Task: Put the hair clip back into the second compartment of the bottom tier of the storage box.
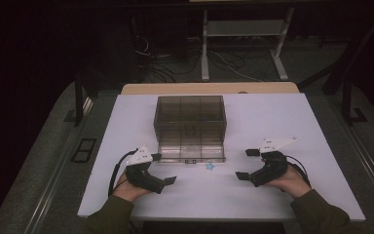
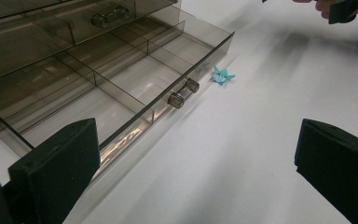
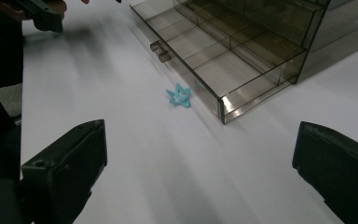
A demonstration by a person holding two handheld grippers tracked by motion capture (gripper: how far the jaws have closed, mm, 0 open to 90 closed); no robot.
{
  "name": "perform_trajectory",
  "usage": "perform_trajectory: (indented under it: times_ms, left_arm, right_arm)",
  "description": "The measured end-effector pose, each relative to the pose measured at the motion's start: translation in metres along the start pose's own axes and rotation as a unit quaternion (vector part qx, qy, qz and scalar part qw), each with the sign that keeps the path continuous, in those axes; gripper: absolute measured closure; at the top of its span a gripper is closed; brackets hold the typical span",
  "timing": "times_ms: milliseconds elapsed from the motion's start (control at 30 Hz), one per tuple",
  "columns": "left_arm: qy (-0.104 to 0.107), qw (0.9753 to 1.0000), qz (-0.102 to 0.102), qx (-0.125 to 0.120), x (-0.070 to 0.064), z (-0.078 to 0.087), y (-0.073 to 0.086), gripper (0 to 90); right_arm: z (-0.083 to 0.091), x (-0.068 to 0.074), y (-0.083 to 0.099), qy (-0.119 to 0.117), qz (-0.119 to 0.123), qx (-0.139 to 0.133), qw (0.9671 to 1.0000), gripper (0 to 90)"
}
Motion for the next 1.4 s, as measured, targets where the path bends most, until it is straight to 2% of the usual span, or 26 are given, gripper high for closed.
perform_trajectory:
  times_ms: [433,1400]
  left_arm:
    - [0.002,1.0000,0.007,-0.005,0.000,-0.001,0.000,0.0]
    - [0.006,1.0000,0.002,-0.001,-0.001,-0.001,0.000,0.0]
  right_arm:
    - [-0.011,-0.002,-0.008,-0.011,0.003,0.009,0.9999,2.4]
    - [-0.035,-0.001,-0.024,-0.034,0.018,0.025,0.9990,2.4]
Point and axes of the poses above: each handheld gripper's, and its own axes: z roughly backward along the jaws, y roughly out of its underside, x roughly to its left, the point moved 4 cm from there along -z, roughly forward along the jaws, and after that the axes turned 1 degree about -x, right-handed, at the moved point
